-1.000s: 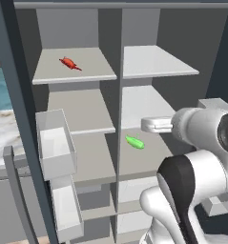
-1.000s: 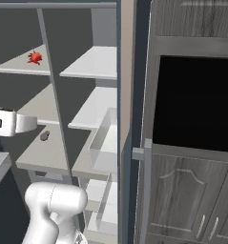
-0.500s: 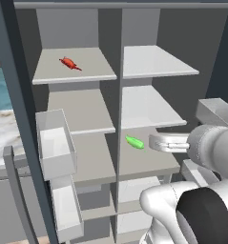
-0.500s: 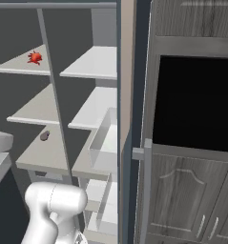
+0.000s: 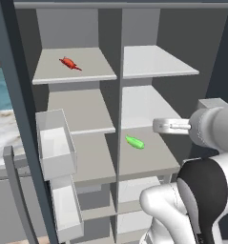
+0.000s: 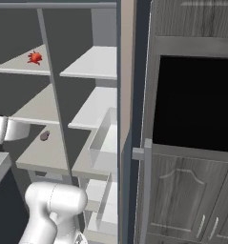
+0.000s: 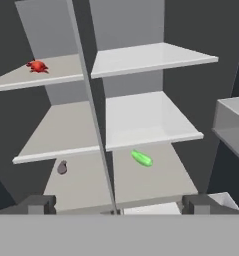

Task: There's a fish in the fridge that needs to be moved to the freezer for freezing. Pick up the fish from the fridge, place it on any shelf in the freezer, and close the fridge and freezer doors when done.

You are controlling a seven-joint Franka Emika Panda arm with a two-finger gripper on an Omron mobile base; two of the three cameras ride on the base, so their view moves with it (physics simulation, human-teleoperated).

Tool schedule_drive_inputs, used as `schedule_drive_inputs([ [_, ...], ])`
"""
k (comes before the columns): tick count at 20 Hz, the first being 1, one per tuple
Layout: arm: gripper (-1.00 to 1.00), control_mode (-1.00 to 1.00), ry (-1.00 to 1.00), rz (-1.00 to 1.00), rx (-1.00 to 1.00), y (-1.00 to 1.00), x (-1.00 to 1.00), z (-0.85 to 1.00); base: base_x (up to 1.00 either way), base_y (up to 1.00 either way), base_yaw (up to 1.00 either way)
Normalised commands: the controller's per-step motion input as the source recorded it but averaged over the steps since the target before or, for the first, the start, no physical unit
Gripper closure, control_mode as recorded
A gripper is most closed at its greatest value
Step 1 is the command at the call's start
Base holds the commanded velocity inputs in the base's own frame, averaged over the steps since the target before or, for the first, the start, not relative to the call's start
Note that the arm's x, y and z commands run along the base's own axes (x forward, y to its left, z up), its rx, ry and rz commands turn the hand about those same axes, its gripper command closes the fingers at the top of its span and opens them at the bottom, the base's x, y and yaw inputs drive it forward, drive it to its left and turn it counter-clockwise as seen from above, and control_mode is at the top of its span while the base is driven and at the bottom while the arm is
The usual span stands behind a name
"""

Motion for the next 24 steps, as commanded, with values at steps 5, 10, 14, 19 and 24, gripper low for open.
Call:
schedule_drive_inputs([
  [5,-1.0,-1.0,0.0,0.0,0.0,0.0,0.23,-0.01,0.0,0.0,0.0],
  [10,-1.0,-1.0,0.0,0.01,0.0,0.0,0.0,-0.05,0.0,0.0,0.0],
  [14,-1.0,-1.0,0.0,0.02,0.0,0.0,0.05,-0.15,0.0,0.0,0.0],
  [19,-1.0,1.0,0.01,0.02,0.0,0.0,-0.11,-0.13,-0.17,0.0,0.0],
  [24,-1.0,1.0,0.0,0.0,0.0,0.0,0.0,0.0,-0.82,0.09,0.01],
])
